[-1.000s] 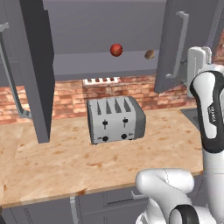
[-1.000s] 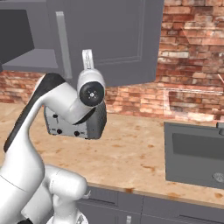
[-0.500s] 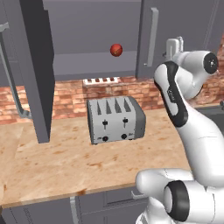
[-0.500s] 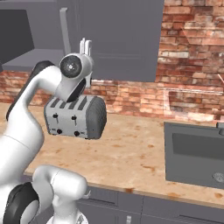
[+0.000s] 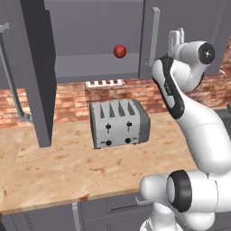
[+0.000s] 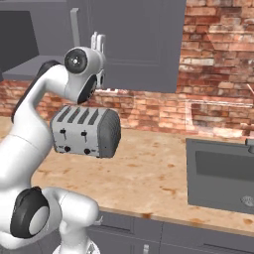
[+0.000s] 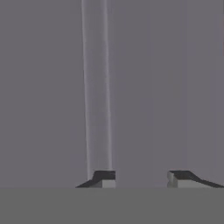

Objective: Pick the onion, mushroom from the counter and place them in the cabinet. Then close the cabinet.

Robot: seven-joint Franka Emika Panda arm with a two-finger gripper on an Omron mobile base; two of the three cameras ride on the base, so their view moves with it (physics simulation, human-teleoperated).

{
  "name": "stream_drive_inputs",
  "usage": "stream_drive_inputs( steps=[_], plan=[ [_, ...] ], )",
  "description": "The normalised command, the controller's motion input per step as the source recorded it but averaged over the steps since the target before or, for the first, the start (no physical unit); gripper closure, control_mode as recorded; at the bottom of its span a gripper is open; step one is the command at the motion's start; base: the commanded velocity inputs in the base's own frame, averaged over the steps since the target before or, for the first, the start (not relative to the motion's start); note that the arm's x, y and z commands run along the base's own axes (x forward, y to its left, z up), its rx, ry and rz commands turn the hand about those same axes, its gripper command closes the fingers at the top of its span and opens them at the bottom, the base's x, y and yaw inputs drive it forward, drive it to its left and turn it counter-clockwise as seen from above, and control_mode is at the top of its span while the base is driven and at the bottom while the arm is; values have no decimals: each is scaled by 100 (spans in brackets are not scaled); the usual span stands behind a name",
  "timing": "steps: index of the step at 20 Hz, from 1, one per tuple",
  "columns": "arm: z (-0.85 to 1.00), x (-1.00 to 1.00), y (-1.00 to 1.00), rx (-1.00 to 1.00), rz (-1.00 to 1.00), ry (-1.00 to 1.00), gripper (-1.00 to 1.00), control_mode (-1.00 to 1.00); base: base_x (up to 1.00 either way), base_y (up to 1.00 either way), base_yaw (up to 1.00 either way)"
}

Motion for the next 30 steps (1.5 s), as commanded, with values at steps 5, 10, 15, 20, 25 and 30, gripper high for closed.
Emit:
stream_drive_inputs(
  steps=[5, 10, 15, 20, 25, 30],
  plan=[
    [-2, 32, 0, 0, -3, -1, -100, -100, 0, 0, 0],
    [11, -91, 0, 1, 0, 1, -100, -100, 0, 0, 0],
    [7, -100, 17, 0, 0, 0, -100, -100, 0, 0, 0],
    [0, -100, 63, 0, 9, -1, -100, -100, 0, 0, 0],
    [-3, -100, 94, -2, 19, -6, -100, -100, 0, 0, 0],
    [0, -100, 96, -1, 17, -12, -100, -100, 0, 0, 0]
  ],
)
